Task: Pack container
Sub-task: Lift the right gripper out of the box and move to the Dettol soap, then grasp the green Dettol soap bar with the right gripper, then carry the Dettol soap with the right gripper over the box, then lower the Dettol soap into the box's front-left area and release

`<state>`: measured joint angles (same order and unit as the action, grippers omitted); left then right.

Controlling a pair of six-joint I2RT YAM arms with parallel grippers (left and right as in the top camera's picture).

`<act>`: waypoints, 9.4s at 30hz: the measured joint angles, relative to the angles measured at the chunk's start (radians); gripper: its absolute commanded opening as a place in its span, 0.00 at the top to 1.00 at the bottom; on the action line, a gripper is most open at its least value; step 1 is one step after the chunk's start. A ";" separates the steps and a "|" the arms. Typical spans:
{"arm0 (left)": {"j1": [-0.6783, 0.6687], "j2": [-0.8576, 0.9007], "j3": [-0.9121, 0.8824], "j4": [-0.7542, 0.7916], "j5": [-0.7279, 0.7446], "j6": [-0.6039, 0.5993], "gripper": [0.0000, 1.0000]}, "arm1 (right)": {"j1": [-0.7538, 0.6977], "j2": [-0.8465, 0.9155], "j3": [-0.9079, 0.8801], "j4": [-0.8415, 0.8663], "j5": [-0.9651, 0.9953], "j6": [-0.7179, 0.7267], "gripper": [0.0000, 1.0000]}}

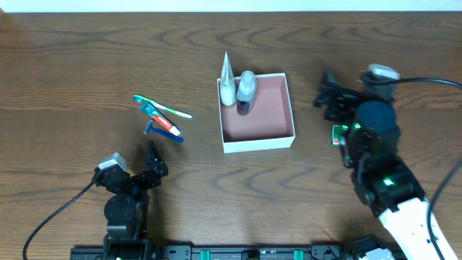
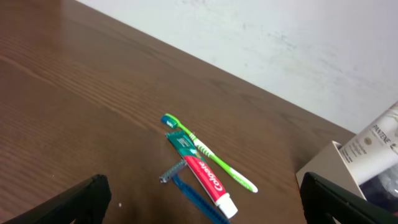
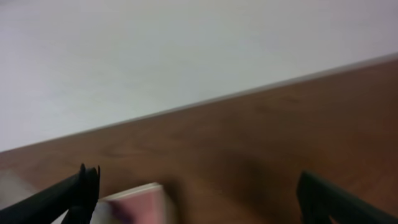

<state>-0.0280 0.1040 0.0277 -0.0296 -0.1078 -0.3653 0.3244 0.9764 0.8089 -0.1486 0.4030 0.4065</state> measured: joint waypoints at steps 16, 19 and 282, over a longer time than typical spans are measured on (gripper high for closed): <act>0.000 0.000 0.000 0.000 0.000 0.000 0.02 | -0.279 0.123 -0.003 -0.421 -0.031 0.256 0.01; 0.000 0.000 0.000 0.000 0.000 0.000 0.02 | -0.348 0.213 -0.003 -0.424 -0.111 0.266 0.01; 0.000 0.000 0.000 0.000 0.000 0.000 0.02 | 0.308 0.719 0.134 0.291 -0.635 -0.939 0.71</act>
<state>-0.0280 0.1040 0.0277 -0.0296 -0.1078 -0.3653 0.6323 1.6951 0.9432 0.1421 -0.2317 -0.5323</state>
